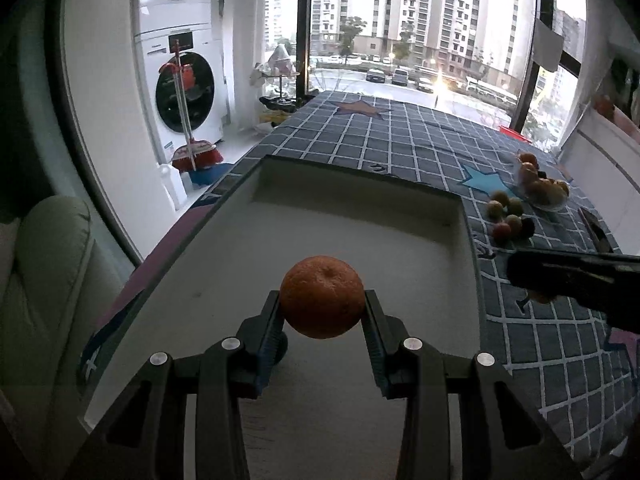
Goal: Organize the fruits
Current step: 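Carry both fruits over the white tray and open both grippers to release them, then move both grippers back over the remaining fruits on the table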
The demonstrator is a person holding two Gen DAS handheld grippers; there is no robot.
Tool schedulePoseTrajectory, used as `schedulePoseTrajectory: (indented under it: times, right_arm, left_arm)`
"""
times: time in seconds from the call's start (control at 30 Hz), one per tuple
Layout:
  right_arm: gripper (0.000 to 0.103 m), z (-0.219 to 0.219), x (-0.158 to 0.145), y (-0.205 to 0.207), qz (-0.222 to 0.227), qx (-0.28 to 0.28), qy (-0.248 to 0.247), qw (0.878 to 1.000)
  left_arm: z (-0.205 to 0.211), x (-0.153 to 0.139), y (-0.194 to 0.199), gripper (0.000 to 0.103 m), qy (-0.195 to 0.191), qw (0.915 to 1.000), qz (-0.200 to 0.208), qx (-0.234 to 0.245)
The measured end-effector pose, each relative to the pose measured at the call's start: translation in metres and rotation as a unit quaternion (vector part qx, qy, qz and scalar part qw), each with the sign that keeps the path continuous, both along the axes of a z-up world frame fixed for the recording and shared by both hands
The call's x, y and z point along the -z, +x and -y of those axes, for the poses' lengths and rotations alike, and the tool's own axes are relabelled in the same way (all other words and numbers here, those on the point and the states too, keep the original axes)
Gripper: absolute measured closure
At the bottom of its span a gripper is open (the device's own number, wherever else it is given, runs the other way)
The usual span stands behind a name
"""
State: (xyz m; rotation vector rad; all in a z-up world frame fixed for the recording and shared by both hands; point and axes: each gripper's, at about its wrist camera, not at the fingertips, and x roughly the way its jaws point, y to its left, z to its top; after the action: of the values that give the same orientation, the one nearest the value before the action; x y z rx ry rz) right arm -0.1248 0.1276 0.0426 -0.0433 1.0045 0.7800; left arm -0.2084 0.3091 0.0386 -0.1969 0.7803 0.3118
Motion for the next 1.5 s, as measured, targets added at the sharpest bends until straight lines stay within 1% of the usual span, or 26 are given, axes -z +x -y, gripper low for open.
schedulePoseTrajectory:
  times: [0.13,0.23,0.4,0.47,0.5,0.53,0.57,0.6,0.63,0.67,0.7,0.77,0.8,0.83,0.9,1.0,1.07,1.23,1.3,1.37,1.43,1.5]
  right_arm:
    - [0.08,-0.02,0.004,0.006,-0.009,-0.006,-0.004,1.0]
    - [0.079,-0.033,0.005,0.007,-0.007,-0.011,-0.009,1.0]
    - [0.079,-0.048,0.011,0.011,-0.014,-0.014,-0.02,1.0]
    - [0.076,-0.051,0.013,0.012,-0.021,-0.016,-0.021,0.999]
    - [0.067,-0.052,0.013,0.013,-0.026,-0.016,-0.021,0.999]
    - [0.051,-0.053,0.013,0.013,-0.029,-0.016,-0.021,0.999]
    - [0.045,-0.053,0.012,0.013,-0.026,-0.013,-0.023,0.999]
    - [0.035,-0.052,0.01,0.012,-0.015,-0.006,-0.028,0.999]
    - [0.028,-0.05,0.008,0.012,-0.009,-0.003,-0.028,1.0]
    - [0.025,-0.048,0.006,0.012,-0.007,-0.001,-0.026,1.0]
    - [0.02,-0.045,0.005,0.014,-0.011,0.002,-0.018,1.0]
    - [0.019,-0.037,0.003,0.017,-0.022,0.008,-0.007,1.0]
    - [0.015,-0.032,0.003,0.019,-0.027,0.012,-0.005,1.0]
    - [0.009,-0.027,0.003,0.019,-0.029,0.016,-0.004,0.999]
    - [0.0,-0.012,0.004,0.021,-0.024,0.031,-0.005,0.999]
    - [0.0,0.017,0.006,0.023,-0.011,0.062,-0.007,0.998]
    - [0.0,0.042,0.009,0.024,0.0,0.088,-0.012,0.996]
    - [0.0,0.104,0.018,0.033,0.003,0.153,-0.021,0.988]
    - [0.0,0.135,0.027,0.036,-0.002,0.186,-0.03,0.982]
    - [0.0,0.166,0.036,0.038,-0.003,0.221,-0.044,0.974]
    - [0.0,0.189,0.042,0.037,0.004,0.244,-0.061,0.968]
    - [0.0,0.209,0.048,0.035,0.019,0.266,-0.079,0.961]
  left_arm:
    - [0.0,-0.003,-0.002,0.062,0.016,0.9998,0.011,-0.009]
    - [-0.002,-0.002,-0.002,0.062,0.006,0.9998,0.015,-0.012]
    - [-0.004,-0.002,0.003,0.063,0.001,0.9998,0.016,-0.015]
    - [-0.005,-0.001,0.004,0.061,0.004,0.9997,0.014,-0.018]
    - [-0.005,-0.002,0.004,0.055,0.007,0.9997,0.014,-0.019]
    - [-0.004,-0.003,0.003,0.038,0.011,0.9996,0.017,-0.02]
    - [-0.003,-0.004,0.002,0.029,0.015,0.9994,0.021,-0.022]
    - [-0.003,-0.006,0.0,0.018,0.027,0.9987,0.026,-0.036]
    - [-0.004,-0.009,-0.003,0.017,0.033,0.9979,0.036,-0.042]
    - [-0.005,-0.01,-0.005,0.017,0.032,0.9978,0.043,-0.04]
    - [-0.006,-0.01,-0.004,0.017,0.026,0.9982,0.041,-0.034]
    - [-0.006,-0.007,-0.001,0.017,0.022,0.999,0.026,-0.03]
    - [-0.005,-0.007,0.0,0.017,0.024,0.999,0.023,-0.03]
    - [-0.003,-0.009,0.0,0.017,0.026,0.999,0.022,-0.028]
    - [0.001,-0.013,-0.001,0.017,0.027,0.9991,0.022,-0.023]
    - [0.016,-0.023,-0.002,0.017,0.022,0.9994,0.024,0.007]
    - [0.032,-0.031,-0.001,0.017,0.027,0.9988,0.026,0.031]
    - [0.083,-0.043,0.009,0.017,0.036,0.9942,0.027,0.098]
    - [0.103,-0.04,0.015,0.017,0.034,0.9921,0.019,0.119]
    - [0.129,-0.031,0.023,0.017,0.037,0.9898,0.004,0.138]
    - [0.149,-0.018,0.033,0.017,0.051,0.9883,-0.012,0.143]
    - [0.162,-0.008,0.04,0.017,0.065,0.9869,-0.019,0.146]
